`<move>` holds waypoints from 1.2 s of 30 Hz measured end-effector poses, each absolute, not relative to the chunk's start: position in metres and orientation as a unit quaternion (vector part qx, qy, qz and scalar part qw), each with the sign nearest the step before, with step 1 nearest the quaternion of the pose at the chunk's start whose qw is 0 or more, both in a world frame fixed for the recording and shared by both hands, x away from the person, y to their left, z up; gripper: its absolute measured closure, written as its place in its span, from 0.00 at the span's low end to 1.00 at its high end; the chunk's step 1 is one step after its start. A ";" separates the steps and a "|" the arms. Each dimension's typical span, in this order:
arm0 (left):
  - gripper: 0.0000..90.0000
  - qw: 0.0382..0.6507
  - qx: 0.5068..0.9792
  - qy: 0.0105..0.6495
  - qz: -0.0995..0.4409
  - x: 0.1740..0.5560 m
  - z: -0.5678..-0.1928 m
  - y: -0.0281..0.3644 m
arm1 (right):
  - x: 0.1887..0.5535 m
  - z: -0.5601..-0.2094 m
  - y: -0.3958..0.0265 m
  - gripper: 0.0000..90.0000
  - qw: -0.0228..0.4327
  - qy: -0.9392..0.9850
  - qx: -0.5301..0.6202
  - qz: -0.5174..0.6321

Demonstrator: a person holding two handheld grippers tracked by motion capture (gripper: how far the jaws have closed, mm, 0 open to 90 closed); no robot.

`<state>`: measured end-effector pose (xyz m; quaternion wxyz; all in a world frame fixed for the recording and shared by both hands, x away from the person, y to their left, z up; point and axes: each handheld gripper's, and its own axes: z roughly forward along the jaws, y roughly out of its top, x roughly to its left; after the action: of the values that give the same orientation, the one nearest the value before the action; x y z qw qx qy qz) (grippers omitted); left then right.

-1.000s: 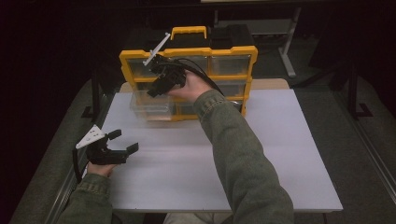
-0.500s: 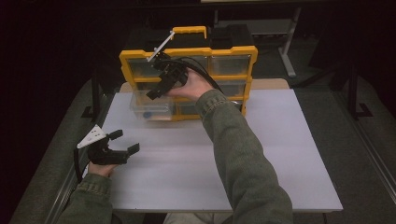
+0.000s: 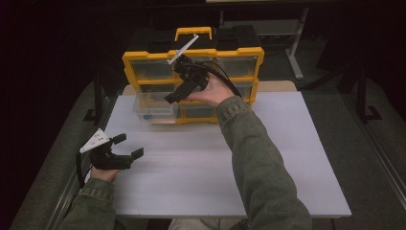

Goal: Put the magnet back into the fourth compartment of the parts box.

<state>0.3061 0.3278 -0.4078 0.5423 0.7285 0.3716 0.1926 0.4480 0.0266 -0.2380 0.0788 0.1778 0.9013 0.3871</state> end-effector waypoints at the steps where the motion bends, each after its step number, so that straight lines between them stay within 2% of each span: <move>1: 0.00 0.542 0.729 0.371 0.193 0.306 -0.408 0.328 | 0.447 -0.238 0.024 0.00 0.079 0.900 0.180 0.389; 36: 0.00 0.538 0.730 0.373 0.195 0.305 -0.408 0.328 | 0.430 -0.259 -0.025 0.00 0.092 0.884 0.201 0.412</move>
<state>0.3051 0.3280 -0.4080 0.5384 0.7301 0.3728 0.1950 0.4298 -0.0248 -0.2591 0.0920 0.2012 0.8841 0.4116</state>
